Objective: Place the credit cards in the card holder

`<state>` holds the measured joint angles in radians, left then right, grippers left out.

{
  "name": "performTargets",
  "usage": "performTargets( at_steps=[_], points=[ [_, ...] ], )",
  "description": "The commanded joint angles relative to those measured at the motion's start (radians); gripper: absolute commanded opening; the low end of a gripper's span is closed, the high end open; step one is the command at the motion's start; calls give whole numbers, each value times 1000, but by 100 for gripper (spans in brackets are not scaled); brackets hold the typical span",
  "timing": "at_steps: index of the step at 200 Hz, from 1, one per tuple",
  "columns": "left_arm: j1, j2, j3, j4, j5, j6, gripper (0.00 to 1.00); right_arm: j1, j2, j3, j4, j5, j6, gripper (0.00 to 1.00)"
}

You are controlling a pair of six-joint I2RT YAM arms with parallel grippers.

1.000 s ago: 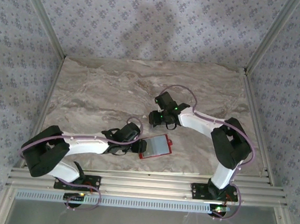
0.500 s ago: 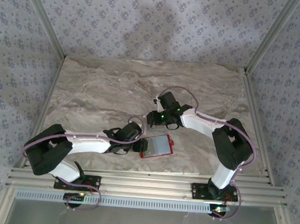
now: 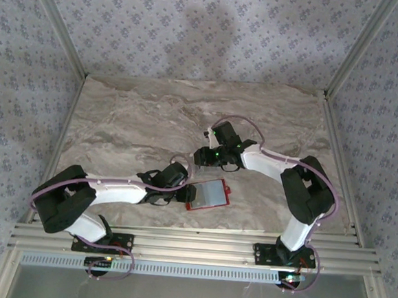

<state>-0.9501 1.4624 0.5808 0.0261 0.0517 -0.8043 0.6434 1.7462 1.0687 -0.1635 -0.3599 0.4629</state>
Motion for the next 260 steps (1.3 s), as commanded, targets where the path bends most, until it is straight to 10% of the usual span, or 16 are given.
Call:
performTargets(
  at_steps=[1, 260],
  points=[
    [-6, 21, 3, -23, 8, 8, 47, -7, 26, 12, 14, -48, 11, 42],
    [4, 23, -5, -18, 13, 7, 45, -37, -57, -42, 41, -74, 41, 20]
  ],
)
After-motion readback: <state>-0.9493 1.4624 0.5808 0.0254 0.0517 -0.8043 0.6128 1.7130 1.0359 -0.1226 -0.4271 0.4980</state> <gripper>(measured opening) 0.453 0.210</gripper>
